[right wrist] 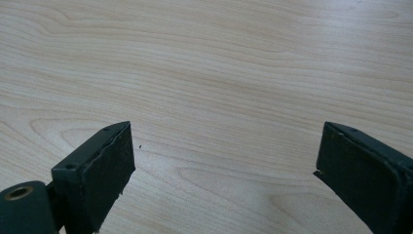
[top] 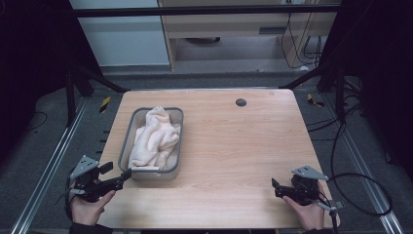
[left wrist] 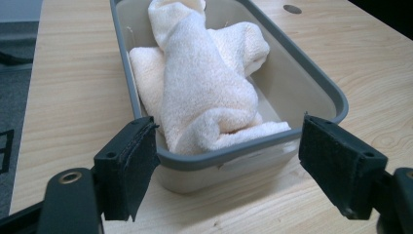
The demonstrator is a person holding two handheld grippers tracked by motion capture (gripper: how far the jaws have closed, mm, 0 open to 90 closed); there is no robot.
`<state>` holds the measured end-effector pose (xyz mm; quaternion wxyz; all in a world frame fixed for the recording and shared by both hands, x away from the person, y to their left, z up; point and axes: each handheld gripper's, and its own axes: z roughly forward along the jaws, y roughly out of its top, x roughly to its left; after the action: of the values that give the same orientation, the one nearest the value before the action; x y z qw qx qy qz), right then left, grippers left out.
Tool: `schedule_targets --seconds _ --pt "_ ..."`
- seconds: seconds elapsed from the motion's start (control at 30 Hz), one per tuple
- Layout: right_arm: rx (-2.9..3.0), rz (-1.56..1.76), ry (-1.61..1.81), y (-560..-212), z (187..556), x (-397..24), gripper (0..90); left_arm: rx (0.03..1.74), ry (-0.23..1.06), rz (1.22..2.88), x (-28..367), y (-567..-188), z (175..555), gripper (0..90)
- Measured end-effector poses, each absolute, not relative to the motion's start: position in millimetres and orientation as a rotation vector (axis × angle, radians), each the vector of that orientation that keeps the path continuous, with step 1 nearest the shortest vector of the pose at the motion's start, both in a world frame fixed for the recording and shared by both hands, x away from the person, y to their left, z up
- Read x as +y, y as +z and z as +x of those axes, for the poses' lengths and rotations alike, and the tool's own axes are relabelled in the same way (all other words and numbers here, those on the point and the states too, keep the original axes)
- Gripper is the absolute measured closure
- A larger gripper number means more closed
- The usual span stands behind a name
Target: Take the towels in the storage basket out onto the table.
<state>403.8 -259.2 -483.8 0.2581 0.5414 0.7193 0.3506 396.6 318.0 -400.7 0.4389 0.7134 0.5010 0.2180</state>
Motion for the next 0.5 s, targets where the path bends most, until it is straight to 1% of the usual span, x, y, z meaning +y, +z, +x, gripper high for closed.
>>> schedule_targets --seconds 0.5 --pt "1.940 1.465 0.943 -483.6 404.0 -259.7 7.1 1.212 0.549 1.784 312.5 -383.8 409.2 21.4"
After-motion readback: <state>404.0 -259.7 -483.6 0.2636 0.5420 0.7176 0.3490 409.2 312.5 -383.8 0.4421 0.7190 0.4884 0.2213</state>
